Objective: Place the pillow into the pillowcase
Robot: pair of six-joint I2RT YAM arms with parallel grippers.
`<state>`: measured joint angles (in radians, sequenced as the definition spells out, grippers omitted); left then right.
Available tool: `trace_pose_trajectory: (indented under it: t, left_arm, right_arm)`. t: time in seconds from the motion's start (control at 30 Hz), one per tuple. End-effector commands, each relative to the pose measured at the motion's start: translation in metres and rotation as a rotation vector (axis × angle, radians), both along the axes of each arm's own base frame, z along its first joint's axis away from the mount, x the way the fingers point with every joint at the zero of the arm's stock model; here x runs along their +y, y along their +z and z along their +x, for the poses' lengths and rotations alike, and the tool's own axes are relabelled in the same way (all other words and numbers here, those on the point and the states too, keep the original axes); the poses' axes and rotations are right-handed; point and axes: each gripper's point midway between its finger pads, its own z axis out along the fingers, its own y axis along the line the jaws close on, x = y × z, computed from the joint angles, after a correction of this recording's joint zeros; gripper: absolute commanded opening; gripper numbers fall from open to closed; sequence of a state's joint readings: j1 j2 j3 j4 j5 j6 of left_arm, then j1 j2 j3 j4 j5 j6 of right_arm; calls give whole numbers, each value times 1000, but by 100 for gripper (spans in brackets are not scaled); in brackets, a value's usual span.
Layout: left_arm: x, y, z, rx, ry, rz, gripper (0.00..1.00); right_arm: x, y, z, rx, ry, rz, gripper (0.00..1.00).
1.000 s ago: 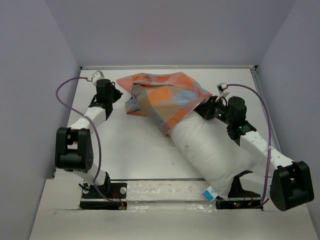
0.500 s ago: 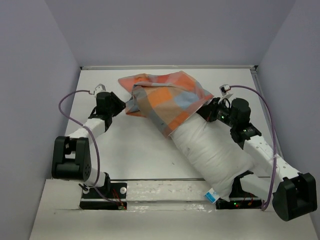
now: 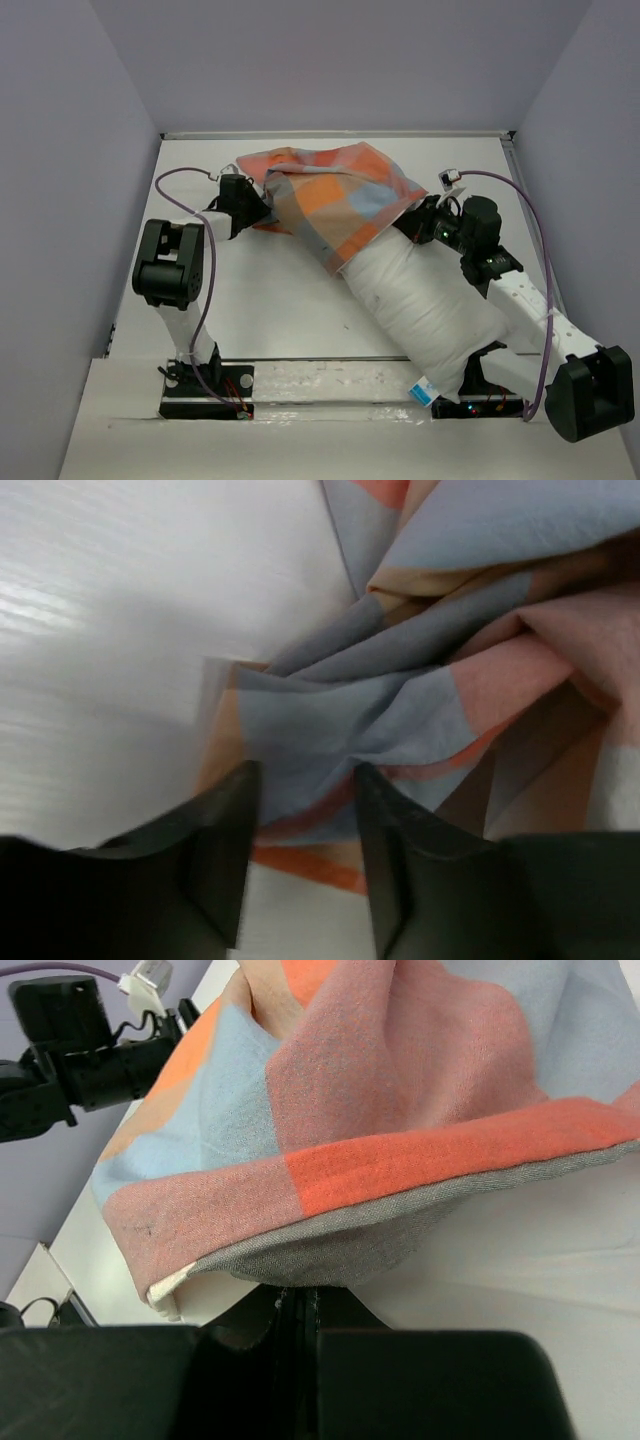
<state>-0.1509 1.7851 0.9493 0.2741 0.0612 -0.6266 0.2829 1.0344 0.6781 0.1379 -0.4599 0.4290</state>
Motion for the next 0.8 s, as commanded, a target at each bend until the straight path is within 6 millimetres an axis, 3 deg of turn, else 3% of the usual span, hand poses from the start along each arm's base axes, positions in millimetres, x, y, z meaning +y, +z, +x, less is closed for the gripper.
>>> trace_pose_trajectory:
  t: [0.0, 0.03, 0.1, 0.13, 0.27, 0.3, 0.37, 0.4, 0.5, 0.53, 0.6, 0.63, 0.7, 0.73, 0.77]
  left_arm:
    - [-3, -3, 21, -10, 4, 33, 44]
    - [-4, 1, 27, -22, 1, 28, 40]
    - [-5, 2, 29, -20, -4, 35, 9]
    - [-4, 7, 32, -30, 0, 43, 0]
    - [15, 36, 27, -92, 52, 76, 0]
    - [27, 59, 27, -147, 91, 79, 0]
    - [38, 66, 15, -173, 129, 94, 0]
    - [51, 85, 12, -212, 168, 108, 0]
    - [71, 114, 0, -243, 211, 133, 0]
    - [82, 152, -5, -322, 249, 143, 0]
    - [92, 187, -17, -370, 272, 183, 0]
    - [99, 232, -25, -461, 305, 191, 0]
    - [106, 265, -39, -498, 320, 232, 0]
    - [111, 301, -52, -564, 348, 238, 0]
    - [114, 317, -57, -597, 360, 247, 0]
  right_arm:
    - [7, 38, -6, -109, 51, 33, 0]
    - [7, 39, -5, -111, 49, 35, 0]
    - [9, 38, -3, -106, 56, 36, 0]
    - [9, 37, -3, -101, 59, 37, 0]
    - [11, 36, -1, -93, 67, 44, 0]
    - [11, 36, -2, -93, 67, 46, 0]
    - [12, 37, -3, -94, 72, 54, 0]
    - [12, 36, -3, -91, 71, 54, 0]
    - [13, 38, -7, -86, 81, 70, 0]
    - [17, 35, -11, -76, 100, 72, 0]
    - [20, 33, -15, -64, 118, 71, 0]
    - [27, 29, -21, -46, 143, 62, 0]
    - [37, 23, -30, -29, 180, 39, 0]
    - [52, 17, -41, -11, 220, 18, 0]
    - [59, 14, -48, -5, 238, 3, 0]
